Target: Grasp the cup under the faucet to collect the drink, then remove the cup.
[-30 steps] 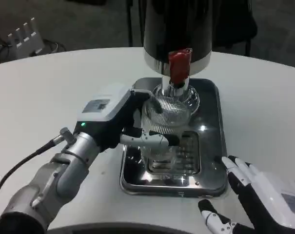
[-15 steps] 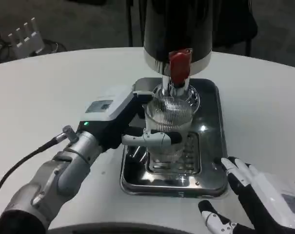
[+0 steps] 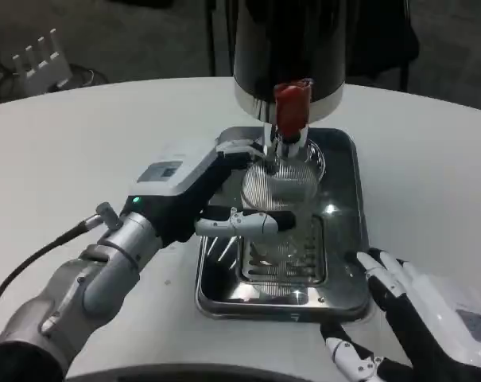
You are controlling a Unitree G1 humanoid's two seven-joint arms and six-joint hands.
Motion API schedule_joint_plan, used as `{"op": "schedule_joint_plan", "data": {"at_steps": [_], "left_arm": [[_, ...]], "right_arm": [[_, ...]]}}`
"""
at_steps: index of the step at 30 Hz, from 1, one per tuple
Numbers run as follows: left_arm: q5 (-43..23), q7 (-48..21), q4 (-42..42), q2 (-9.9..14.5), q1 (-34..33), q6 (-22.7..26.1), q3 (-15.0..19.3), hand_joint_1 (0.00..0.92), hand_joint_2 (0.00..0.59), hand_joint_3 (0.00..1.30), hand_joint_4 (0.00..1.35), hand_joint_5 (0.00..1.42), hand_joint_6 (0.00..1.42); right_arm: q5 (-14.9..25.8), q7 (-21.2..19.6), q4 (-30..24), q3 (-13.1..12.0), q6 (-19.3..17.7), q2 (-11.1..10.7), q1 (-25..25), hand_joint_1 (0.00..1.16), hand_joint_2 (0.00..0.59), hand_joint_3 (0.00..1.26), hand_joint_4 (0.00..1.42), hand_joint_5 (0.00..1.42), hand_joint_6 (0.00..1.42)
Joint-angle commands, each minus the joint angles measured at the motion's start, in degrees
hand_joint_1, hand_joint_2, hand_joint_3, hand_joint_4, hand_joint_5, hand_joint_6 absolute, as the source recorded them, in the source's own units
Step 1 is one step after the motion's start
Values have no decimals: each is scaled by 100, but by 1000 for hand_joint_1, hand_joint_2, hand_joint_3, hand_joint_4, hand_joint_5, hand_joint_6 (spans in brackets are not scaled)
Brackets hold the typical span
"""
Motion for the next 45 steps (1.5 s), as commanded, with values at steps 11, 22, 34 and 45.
{"op": "schedule_joint_plan", "data": {"at_steps": [11,22,34,45], "left_arm": [[-689,-285,-344,601,526,-654,500,111,56,257,89,201,463],[-2963,-1227,-2173,749,1605,-592,2003,0,89,140,49,132,337],[-4580,-3082,-3133,777,1366,907,2317,0,91,199,157,248,405],[-4854,-3836,-3515,612,710,2139,2261,0,94,195,164,262,397]], "right_arm": [[-114,134,174,64,-9,53,-275,267,441,90,0,0,32],[-49,166,240,-3,134,109,-519,291,421,93,0,0,32],[-54,224,63,40,84,86,-315,278,419,93,0,0,32],[55,224,-67,-39,82,72,-166,273,421,97,0,0,32]]}}
